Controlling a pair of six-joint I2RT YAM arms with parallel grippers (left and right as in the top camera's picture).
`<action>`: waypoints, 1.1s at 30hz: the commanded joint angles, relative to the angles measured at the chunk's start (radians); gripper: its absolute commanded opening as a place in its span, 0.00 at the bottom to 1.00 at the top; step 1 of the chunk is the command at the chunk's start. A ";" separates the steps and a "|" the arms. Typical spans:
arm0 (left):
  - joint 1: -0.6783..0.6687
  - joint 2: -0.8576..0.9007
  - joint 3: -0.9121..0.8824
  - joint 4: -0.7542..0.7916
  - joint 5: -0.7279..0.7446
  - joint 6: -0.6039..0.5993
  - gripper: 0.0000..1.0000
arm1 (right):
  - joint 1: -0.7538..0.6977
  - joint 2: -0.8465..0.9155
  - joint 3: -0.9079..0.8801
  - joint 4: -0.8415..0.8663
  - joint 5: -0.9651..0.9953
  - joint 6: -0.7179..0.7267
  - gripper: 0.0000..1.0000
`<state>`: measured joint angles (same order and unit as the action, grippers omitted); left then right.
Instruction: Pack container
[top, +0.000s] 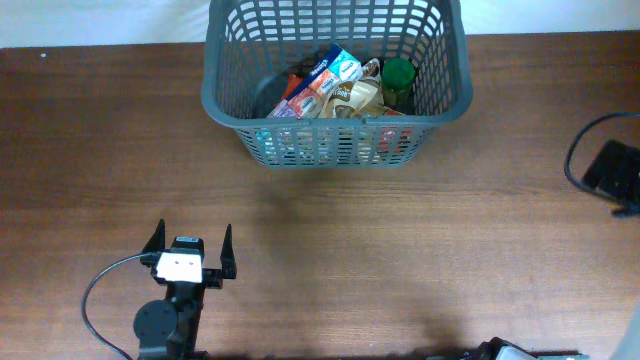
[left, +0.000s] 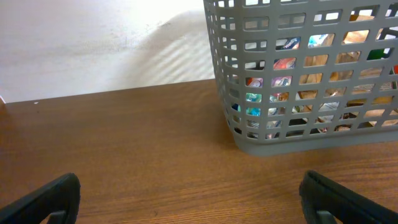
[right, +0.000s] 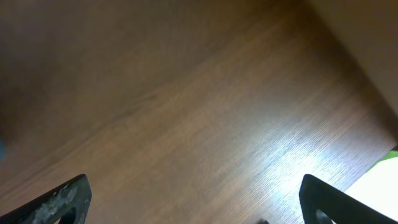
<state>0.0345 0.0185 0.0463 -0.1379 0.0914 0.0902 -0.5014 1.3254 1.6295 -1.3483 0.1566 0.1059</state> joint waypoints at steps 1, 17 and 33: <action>-0.004 -0.013 -0.009 0.002 -0.013 0.020 0.99 | -0.003 -0.098 -0.003 0.003 0.013 0.007 0.99; -0.004 -0.013 -0.009 0.002 -0.014 0.020 0.99 | 0.025 -0.418 -0.049 0.084 -0.016 0.007 0.99; -0.004 -0.013 -0.009 0.002 -0.014 0.020 0.99 | 0.311 -0.931 -0.669 0.952 -0.207 0.008 0.99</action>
<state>0.0345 0.0166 0.0463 -0.1379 0.0883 0.0902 -0.2409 0.4618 1.0401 -0.4511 -0.0097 0.1059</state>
